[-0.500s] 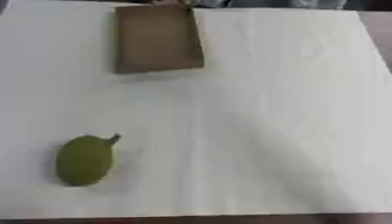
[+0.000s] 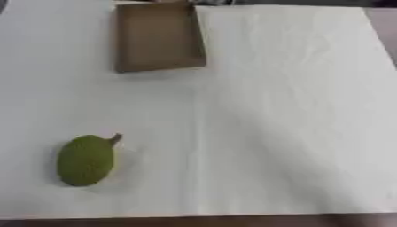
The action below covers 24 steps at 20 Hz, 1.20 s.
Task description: Pick up objects on the table and place them in the box.
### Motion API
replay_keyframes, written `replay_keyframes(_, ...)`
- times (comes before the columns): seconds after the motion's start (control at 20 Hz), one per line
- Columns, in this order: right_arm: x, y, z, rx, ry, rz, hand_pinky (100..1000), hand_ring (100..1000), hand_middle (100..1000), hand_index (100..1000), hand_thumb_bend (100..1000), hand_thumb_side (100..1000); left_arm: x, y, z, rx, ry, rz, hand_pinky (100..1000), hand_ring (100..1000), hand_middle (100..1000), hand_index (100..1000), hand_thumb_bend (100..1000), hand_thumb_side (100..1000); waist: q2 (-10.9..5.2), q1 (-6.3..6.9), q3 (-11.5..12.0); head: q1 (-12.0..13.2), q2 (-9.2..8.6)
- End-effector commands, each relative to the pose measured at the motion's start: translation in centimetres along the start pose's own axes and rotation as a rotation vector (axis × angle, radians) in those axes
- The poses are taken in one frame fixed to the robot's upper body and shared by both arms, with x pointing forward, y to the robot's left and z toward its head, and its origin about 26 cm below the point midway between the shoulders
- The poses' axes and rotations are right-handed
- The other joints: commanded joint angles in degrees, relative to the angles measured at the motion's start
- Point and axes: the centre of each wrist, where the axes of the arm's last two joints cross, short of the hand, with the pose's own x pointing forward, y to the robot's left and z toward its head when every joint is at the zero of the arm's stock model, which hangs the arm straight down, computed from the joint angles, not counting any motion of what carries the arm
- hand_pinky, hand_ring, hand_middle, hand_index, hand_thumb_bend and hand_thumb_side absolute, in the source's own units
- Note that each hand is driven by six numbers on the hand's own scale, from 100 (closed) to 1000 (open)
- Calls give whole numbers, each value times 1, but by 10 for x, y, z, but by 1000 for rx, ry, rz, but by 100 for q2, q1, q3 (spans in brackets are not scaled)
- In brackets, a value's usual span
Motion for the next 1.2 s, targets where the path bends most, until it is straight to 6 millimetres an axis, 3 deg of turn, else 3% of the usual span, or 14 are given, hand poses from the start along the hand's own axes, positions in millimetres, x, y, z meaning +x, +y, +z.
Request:
replay_keyframes(0.05,6,-5,-7,7,-41,13,815,749,658,861,100,599,-5,9,-12,-165,-39,-79,805,777,756,912,100,706,-133,57,20,-42,45)
replay_keyframes(0.35,6,-5,-6,13,-39,10,815,750,658,861,100,600,-4,9,-37,-394,-148,-167,841,803,786,923,100,687,-155,83,6,-75,44)
replay_keyframes(0.6,6,-3,-5,17,-37,1,815,750,657,860,100,598,11,6,-73,-482,-302,-193,866,825,803,932,100,681,-177,83,-29,-9,46)
replay_keyframes(0.75,7,-2,-5,18,-39,-7,814,749,657,860,100,597,20,0,-89,-542,-386,-183,878,835,813,939,100,728,-185,82,-58,31,42)
replay_keyframes(1.0,7,0,-5,23,-38,-16,814,749,657,860,100,600,28,-13,-99,-634,-440,-142,884,840,819,951,100,779,-197,97,-94,81,58)
replay_keyframes(1.2,8,1,-4,24,-37,-22,814,749,656,860,100,602,27,-23,-95,-726,-437,-133,885,844,827,965,100,814,-204,107,-119,95,52)
